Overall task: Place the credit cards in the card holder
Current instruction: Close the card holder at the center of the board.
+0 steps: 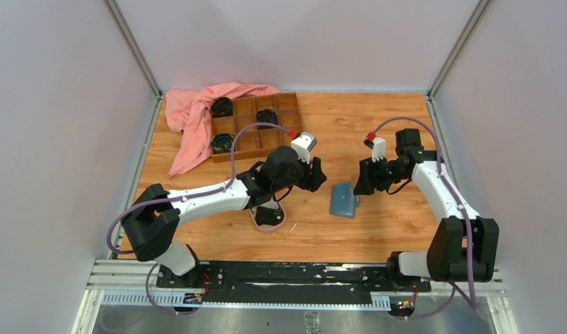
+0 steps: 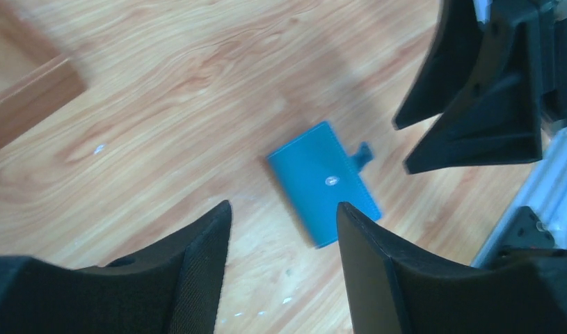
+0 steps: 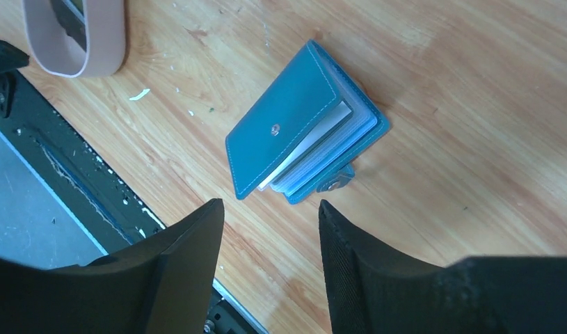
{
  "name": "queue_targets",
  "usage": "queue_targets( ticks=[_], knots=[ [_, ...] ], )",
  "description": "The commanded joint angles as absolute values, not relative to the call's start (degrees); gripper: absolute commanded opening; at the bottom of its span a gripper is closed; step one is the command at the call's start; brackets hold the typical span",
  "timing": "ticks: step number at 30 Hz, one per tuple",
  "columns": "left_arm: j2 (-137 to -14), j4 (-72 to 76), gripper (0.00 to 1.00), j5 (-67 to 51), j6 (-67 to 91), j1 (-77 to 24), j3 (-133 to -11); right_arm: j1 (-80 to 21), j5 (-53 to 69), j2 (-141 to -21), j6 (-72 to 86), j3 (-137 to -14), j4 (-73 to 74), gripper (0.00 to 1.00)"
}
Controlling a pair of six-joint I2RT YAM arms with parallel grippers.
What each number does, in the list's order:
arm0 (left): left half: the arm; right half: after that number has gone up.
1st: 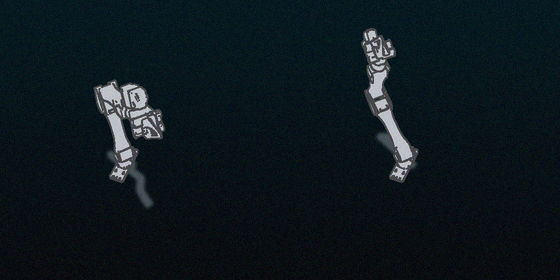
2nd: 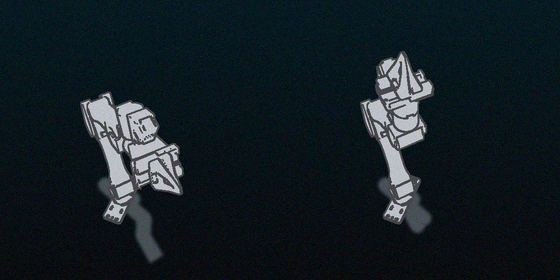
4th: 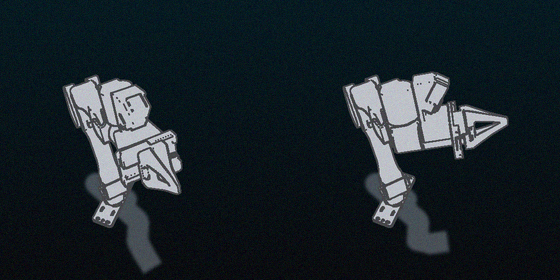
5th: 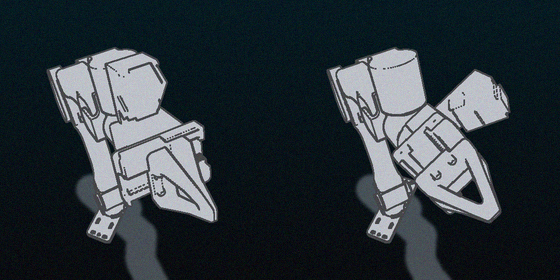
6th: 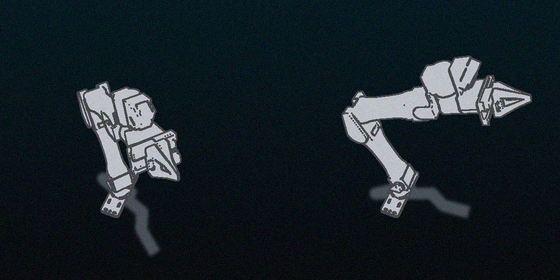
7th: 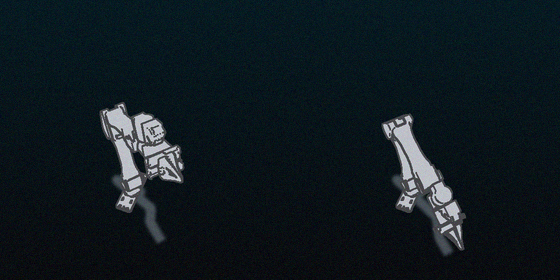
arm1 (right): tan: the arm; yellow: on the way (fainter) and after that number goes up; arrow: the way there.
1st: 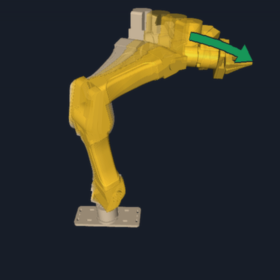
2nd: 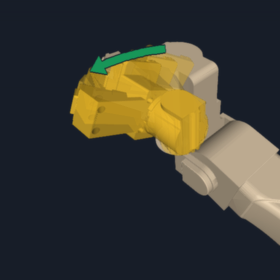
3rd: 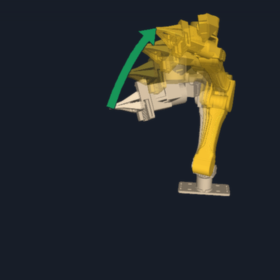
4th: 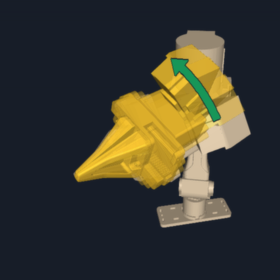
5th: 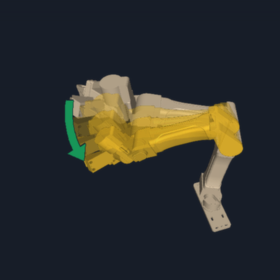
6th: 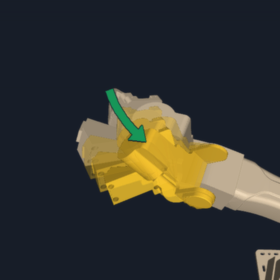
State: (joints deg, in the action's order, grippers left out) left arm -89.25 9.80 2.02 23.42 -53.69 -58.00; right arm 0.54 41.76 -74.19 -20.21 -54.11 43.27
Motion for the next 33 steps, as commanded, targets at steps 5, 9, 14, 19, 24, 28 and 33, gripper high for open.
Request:
queue_targets(
  ticks=[5,9,14,19,24,28,33],
  knots=[
    [-86.7,16.8,0.86,-3.4,32.2,-43.5,-48.8,-5.2,26.1,-77.7,-9.2,-53.7,41.1,0.51],
    [-85.7,17.5,0.75,-6.9,29.5,-43.5,-48.4,-6.8,23.0,-80.2,-8.2,-54.2,41.2,0.47],
    [-91.4,17.4,0.61,-13.3,27.9,-46.4,-49.9,-6.9,22.2,-83.9,-7.6,-55.7,41.7,0.45],
    [-99.7,17.3,0.52,-13.2,27.8,-50.7,-52.0,-7.4,22.3,-86.6,-7.5,-57.1,42.1,0.43],
    [-107.0,17.4,0.49,-12.9,28.7,-52.5,-54.7,-7.6,21.5,-88.7,-8.3,-58.1,42.7,0.26],
    [-108.9,17.4,0.5,-13.1,29.2,-53.4,-56.0,-8.1,21.1,-88.3,-9.9,-58.4,43.5,0.07],
    [-109.8,17.4,0.51,-13.7,29.6,-54.3,-56.8,-10.7,20.7,-86.5,-14.2,-59.2,44.2,0.0]
  ],
)
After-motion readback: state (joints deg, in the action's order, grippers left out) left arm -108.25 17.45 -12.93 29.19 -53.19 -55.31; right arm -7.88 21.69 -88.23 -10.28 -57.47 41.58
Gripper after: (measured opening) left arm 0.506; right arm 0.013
